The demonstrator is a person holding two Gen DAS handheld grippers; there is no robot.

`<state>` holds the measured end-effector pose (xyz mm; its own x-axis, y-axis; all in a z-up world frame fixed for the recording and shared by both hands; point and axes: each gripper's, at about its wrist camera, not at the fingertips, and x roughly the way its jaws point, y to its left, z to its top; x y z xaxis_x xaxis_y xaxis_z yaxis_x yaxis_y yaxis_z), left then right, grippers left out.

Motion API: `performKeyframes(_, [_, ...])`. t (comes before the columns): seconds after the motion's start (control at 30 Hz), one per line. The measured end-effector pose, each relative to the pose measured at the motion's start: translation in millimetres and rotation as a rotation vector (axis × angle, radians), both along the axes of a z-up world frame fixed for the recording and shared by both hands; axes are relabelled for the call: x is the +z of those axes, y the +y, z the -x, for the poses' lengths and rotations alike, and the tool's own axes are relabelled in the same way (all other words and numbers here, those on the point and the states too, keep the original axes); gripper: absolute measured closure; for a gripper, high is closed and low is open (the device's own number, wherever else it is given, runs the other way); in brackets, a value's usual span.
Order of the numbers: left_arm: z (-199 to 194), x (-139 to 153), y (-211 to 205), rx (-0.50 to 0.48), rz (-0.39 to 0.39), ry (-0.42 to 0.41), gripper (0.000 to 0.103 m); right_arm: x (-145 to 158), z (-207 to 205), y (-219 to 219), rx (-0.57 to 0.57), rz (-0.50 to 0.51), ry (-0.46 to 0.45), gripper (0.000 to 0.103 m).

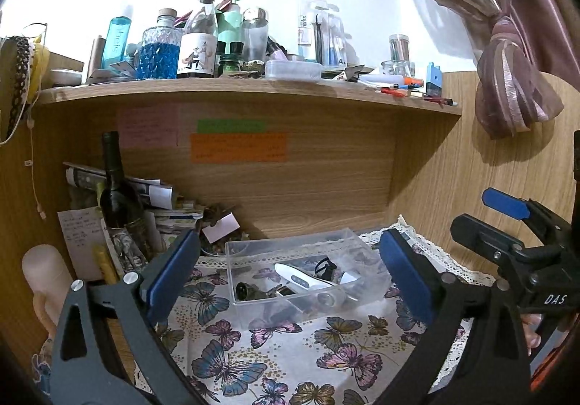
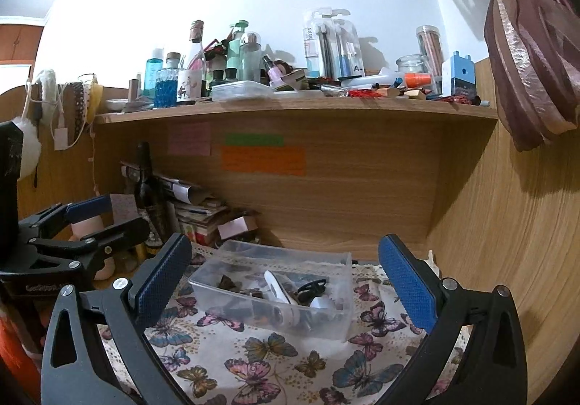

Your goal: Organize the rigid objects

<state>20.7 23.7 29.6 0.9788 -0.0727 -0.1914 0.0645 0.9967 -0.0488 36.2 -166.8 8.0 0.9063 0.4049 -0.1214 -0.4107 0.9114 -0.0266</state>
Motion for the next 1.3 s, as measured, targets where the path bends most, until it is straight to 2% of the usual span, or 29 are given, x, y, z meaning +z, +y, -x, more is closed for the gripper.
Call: performKeyframes(1.3, [-5.3,-5.2,-0.6,-0.035,0.024,0.018,0.001,-3.6,2.2,10.0,-0.018,-0.013,0.021,0.000])
